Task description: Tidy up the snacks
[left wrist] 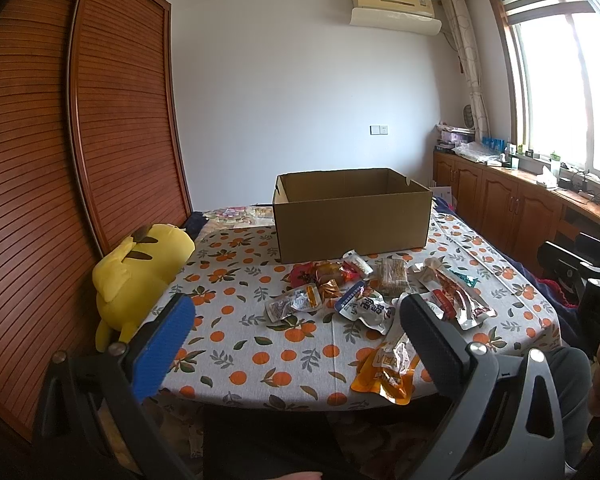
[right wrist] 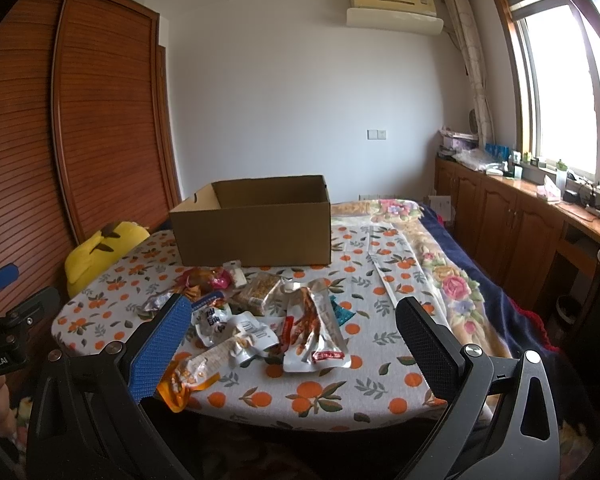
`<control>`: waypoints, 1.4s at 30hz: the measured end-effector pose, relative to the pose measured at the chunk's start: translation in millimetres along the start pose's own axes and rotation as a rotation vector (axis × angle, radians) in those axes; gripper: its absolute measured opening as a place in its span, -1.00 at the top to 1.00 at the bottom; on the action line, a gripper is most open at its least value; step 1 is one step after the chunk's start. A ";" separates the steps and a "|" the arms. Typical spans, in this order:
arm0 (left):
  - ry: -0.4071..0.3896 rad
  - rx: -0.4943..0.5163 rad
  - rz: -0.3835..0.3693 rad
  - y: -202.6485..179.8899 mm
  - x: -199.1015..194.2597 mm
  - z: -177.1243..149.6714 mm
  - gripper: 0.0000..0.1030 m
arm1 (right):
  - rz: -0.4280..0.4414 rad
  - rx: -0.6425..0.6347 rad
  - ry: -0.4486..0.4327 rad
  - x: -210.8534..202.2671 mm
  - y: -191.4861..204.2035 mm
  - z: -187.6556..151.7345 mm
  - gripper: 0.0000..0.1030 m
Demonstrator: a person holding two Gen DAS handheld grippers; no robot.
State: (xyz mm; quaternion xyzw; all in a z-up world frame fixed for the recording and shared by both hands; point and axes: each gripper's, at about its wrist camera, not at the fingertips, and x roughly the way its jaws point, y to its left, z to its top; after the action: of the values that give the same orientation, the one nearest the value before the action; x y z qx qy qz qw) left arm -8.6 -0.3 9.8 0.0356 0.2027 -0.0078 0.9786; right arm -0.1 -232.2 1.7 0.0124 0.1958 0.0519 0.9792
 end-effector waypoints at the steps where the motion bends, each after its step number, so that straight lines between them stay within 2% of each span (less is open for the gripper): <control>1: -0.001 0.000 0.000 -0.2 0.5 -0.4 -1.00 | 0.000 -0.001 0.000 0.0 0.3 -0.2 -1.00; 20: 0.021 0.002 -0.011 -1.4 0.5 3.0 -1.00 | -0.002 0.000 0.019 3.3 -2.0 1.6 -1.00; 30: 0.087 0.030 -0.052 -18.6 38.6 -14.1 -1.00 | -0.010 -0.007 0.076 34.9 -15.6 -15.3 -1.00; 42: 0.206 0.056 -0.219 -43.8 96.6 -23.4 -1.00 | 0.012 -0.059 0.181 75.2 -38.6 -28.5 -1.00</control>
State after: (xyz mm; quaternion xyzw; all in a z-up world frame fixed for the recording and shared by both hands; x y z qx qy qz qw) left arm 69.5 -42.4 -52.9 0.0411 0.3044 -0.1162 0.9445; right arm 61.6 -262.5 -55.0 -0.0199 0.2816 0.0643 0.9572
